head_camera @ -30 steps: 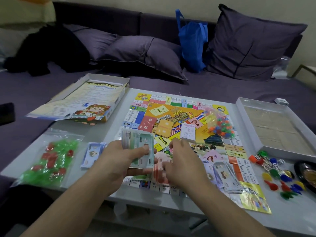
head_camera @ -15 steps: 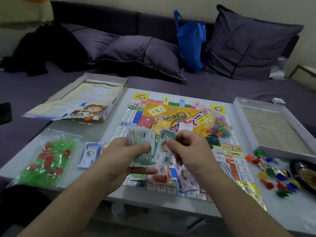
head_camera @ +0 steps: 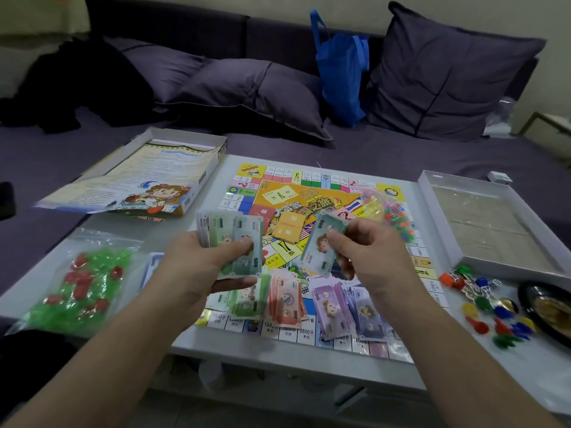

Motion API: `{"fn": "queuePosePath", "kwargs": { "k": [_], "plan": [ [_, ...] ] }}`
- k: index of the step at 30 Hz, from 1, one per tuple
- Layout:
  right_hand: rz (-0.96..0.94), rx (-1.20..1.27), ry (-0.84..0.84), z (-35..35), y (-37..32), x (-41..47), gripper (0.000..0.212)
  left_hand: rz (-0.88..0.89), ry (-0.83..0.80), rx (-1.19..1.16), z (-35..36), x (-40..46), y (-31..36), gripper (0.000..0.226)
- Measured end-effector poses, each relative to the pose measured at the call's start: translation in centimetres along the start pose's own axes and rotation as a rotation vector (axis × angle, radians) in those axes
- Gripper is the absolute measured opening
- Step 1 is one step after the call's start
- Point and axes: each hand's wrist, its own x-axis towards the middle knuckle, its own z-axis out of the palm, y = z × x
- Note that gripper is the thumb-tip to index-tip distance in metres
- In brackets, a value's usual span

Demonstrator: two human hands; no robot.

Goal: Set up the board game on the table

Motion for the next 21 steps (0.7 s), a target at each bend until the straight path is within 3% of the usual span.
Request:
{"fn": "queuePosePath", "kwargs": {
  "k": [9, 21],
  "plan": [
    [-0.007, 0.022, -0.182, 2.6, 0.5, -1.1, 0.015, -0.048, -0.128, 0.081, 1.4, -1.1, -0.8, 0.029],
    [-0.064, -0.065, -0.107, 3.5, 0.5, -1.5, 0.022, -0.053, -0.162, 0.007, 1.6, -1.3, -0.7, 0.021]
  ]
}}
